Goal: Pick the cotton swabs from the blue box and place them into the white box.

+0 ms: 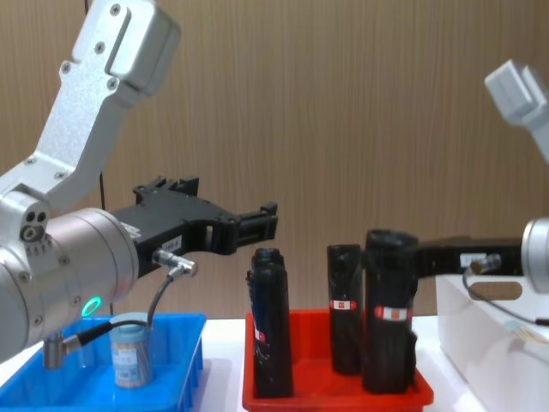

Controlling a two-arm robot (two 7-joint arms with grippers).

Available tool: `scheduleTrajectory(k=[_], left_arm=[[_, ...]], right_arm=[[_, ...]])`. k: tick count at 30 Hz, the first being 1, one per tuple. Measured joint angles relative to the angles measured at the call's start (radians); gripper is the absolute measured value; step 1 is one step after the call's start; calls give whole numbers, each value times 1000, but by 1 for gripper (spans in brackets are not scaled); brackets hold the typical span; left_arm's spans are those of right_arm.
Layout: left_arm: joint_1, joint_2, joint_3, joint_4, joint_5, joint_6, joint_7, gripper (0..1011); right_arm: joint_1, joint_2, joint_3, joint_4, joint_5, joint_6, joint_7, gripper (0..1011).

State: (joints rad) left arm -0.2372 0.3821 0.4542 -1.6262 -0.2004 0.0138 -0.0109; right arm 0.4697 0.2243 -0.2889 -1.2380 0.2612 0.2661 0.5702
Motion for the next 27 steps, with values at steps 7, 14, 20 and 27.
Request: scheduleTrajectory(k=[7, 14, 20, 27], left_arm=[[0, 0, 0, 0, 0, 0, 0, 1004], [0, 0, 0, 0, 0, 0, 0, 1004], [0, 0, 0, 0, 0, 0, 0, 1004], [0, 0, 0, 0, 0, 0, 0, 1004]], right_arm=[[-3, 20, 19, -65, -1, 7, -34, 352], [1, 43, 45, -115, -7, 10, -67, 352], [11, 59, 63, -136, -19, 9, -96, 352], [28, 72, 81, -138, -34, 4, -128, 352]])
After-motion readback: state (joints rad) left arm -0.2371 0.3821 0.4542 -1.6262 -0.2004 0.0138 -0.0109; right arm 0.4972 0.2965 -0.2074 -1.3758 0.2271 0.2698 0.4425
